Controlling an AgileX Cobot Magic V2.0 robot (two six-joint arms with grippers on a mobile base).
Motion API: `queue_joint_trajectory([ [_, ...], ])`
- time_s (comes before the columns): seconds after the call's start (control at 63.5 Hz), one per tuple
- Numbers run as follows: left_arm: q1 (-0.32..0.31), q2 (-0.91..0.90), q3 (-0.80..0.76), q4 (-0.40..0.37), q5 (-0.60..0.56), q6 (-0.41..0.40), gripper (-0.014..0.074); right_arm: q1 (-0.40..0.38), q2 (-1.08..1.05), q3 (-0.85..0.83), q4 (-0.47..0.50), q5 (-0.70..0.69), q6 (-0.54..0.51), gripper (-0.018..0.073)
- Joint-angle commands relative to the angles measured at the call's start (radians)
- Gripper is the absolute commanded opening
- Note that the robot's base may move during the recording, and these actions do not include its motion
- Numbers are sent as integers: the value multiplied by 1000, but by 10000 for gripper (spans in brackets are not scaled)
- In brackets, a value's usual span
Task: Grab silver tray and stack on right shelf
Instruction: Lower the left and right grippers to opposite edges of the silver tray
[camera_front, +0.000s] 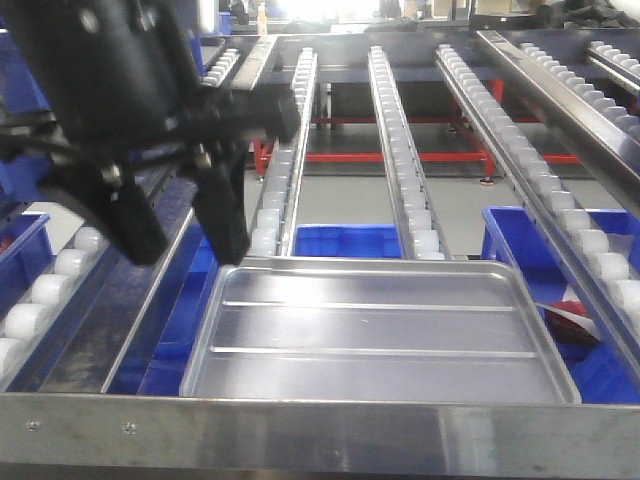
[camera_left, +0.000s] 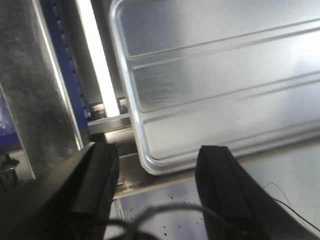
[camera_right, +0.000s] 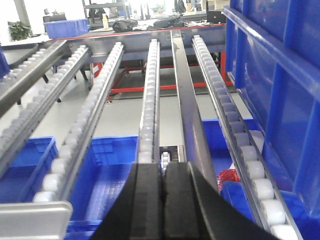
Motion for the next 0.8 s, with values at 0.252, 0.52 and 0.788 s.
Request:
queue_joint_trajectory([
  [0.252, 3, 41, -35, 45, -89, -74, 263, 139, 313, -410, 57, 334, 2, 508],
  [0.52, 3, 57, -35, 41, -117, -93, 263, 366, 630, -523, 82, 339, 5, 505],
  [0.788, 5, 57, -35, 60, -117, -93, 263, 428, 1024, -719, 98, 521, 39, 497],
])
